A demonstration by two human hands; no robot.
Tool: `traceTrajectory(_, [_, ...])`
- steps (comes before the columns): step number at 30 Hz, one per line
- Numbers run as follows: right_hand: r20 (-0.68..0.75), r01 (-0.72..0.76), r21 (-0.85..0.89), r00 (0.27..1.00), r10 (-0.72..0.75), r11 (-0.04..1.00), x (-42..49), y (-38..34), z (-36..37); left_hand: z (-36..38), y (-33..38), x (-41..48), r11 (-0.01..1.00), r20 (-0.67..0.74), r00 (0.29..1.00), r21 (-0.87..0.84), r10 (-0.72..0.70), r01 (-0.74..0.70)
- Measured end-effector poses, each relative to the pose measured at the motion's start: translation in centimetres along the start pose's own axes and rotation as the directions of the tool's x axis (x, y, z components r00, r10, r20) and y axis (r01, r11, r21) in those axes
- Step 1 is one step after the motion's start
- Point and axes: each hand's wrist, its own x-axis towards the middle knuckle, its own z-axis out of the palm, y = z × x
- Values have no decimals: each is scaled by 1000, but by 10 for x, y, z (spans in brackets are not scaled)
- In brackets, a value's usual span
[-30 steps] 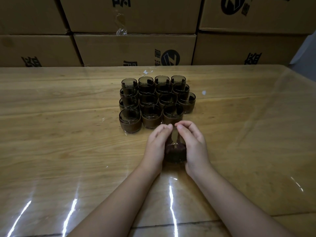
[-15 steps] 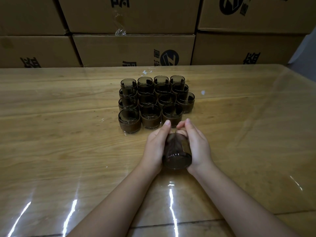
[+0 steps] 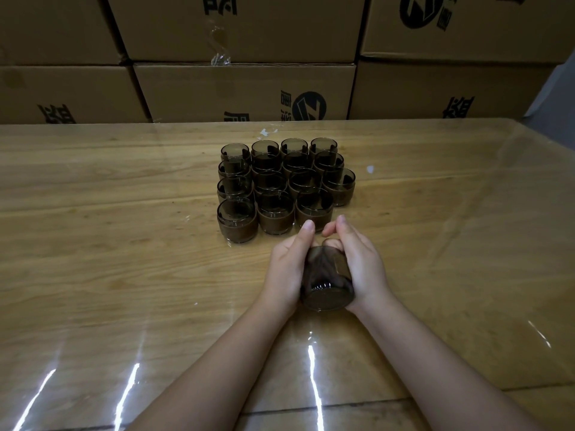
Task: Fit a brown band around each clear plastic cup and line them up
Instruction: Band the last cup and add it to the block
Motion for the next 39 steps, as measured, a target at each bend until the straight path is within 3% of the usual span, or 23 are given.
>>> traceTrajectory(3, [-122,76,-94,989,-87,993,2,0,-4,-3,-7,1,984,-10,996,156,83,-81])
traceTrajectory(5, [-209,214,-253,940,-270,943,2,-2,-8,-6,-10,1,922,31,981,339,190,-189])
traceTrajectory(7, [-175,395,-413,850,-497,820,1,-6,-12,-5,-12,0,885,101,979,420,176,-203])
traceTrajectory(9, [-43,505,-488,801,-598,712,-1,-6,-13,-4,-16,-1,876,176,975,439,135,-201])
traceTrajectory(11, [74,535,-487,813,-578,690,-3,-4,-13,-2,-16,-1,937,167,981,318,95,-145])
traceTrajectory(13, [162,556,-496,813,-559,666,-3,-3,-12,-4,-12,2,999,165,986,24,-27,24])
traceTrajectory(16, [228,568,-554,807,-545,608,1,-2,-12,-11,-8,6,885,302,939,-374,-167,277])
traceTrajectory(18, [247,470,-553,881,-403,688,2,1,-11,-16,-6,7,799,347,921,-495,-178,341])
traceTrajectory(20, [252,289,-470,949,-187,834,0,6,-6,-18,-8,8,752,375,907,-536,-194,382])
traceTrajectory(22, [243,182,-379,966,-92,907,1,12,-5,-21,-10,9,720,398,893,-554,-211,417])
traceTrajectory(30, [265,111,-289,964,-32,951,3,13,-4,-20,-11,11,694,324,910,-592,-260,409])
traceTrajectory(35, [198,36,-245,980,14,969,1,14,-2,-16,-11,12,685,344,902,-592,-262,425])
traceTrajectory(39, [204,60,-251,979,-7,966,2,17,-3,-18,-14,14,668,311,913,-625,-263,405])
